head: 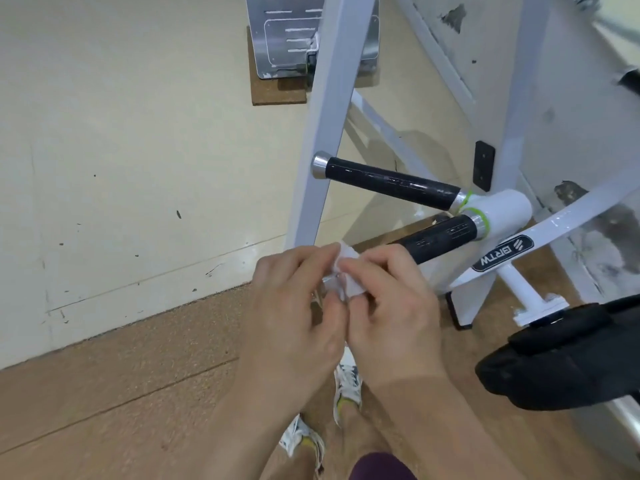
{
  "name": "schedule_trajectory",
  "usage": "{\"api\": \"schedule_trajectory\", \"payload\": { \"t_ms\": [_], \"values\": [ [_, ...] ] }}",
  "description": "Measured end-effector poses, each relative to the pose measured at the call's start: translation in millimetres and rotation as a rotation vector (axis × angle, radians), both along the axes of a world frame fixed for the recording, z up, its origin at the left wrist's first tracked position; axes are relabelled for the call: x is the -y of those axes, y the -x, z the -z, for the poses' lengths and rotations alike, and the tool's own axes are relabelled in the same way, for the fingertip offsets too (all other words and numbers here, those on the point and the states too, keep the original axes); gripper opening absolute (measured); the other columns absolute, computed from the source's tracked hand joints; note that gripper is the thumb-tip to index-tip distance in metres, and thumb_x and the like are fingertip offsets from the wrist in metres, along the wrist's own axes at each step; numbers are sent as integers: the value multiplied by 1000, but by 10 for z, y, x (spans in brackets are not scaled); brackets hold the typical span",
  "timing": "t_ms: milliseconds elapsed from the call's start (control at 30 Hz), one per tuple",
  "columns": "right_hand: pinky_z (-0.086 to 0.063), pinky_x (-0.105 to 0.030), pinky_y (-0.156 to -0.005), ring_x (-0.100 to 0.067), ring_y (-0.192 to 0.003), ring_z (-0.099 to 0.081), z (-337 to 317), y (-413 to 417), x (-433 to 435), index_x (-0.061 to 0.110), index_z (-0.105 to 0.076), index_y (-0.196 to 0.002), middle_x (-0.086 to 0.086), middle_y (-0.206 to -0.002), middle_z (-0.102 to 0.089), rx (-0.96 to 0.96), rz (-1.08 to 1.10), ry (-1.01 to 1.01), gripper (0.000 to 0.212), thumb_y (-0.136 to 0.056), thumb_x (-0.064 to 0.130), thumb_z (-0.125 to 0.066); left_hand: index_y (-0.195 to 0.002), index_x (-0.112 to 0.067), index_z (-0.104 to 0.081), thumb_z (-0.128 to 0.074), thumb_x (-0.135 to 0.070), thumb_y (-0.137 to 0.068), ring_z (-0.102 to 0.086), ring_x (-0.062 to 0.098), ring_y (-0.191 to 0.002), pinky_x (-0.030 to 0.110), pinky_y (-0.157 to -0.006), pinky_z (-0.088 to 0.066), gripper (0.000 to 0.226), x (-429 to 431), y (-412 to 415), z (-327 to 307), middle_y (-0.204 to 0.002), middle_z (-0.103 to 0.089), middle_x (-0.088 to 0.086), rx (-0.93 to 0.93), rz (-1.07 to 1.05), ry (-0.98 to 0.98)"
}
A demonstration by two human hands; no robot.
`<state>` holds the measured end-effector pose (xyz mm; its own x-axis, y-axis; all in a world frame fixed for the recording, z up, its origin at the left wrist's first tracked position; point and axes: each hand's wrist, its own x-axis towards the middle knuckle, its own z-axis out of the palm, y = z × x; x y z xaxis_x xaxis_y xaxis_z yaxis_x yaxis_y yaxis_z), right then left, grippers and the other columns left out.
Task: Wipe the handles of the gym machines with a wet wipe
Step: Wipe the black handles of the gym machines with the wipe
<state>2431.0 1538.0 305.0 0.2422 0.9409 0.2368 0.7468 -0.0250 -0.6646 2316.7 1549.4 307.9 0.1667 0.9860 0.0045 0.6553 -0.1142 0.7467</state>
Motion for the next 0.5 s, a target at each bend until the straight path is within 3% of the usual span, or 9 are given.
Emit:
{"api": "schedule_trajectory", "payload": {
  "t_ms": [67,133,200,333,500],
  "values": [
    [-43,-14,-70,-9,-75,-51,36,-68,-8,5,-73,-92,-6,-87,-59,18,-46,-8,29,-78,3,-48,-121,-30,-61,-49,-29,-83,-44,8,-104,2,-89,-25,40,-30,9,-13,-106,-57,-18,-7,17,23],
    [-46,-26,-66,-11,-73,-52,37,-241,-64,8,-73,-93,-4,-86,-60,41,33,1,24,-78,2,-55,-121,-29,-62,-52,-28,-83,-44,9,-102,4,-88,-26,39,-69,-2,-27,-104,-58,-17,-28,29,32],
    [-46,-29,-64,-12,-71,-52,-10,-269,-125,9,-73,-93,-2,-86,-59,14,58,9,20,-82,8,-56,-119,-31,-62,-54,-27,-83,-44,7,-101,5,-88,-27,37,-114,-47,-46,-103,-58,-19,-17,12,39],
    [-48,-35,-56,-22,-73,-55,5,-168,-129,5,-72,-93,-8,-85,-58,69,-166,7,27,-83,9,-47,-114,-29,-66,-48,-27,-86,-46,7,-96,7,-83,-32,33,-166,-125,-63,-102,-62,-15,-53,-55,-12],
    [-45,-39,-61,-23,-73,-53,105,-575,-181,3,-72,-93,-7,-84,-55,69,21,-2,20,-80,3,-57,-119,-27,-64,-50,-28,-88,-50,8,-95,19,-79,-38,34,-166,-270,-101,-104,-64,-13,-176,2,-72]
  ]
}}
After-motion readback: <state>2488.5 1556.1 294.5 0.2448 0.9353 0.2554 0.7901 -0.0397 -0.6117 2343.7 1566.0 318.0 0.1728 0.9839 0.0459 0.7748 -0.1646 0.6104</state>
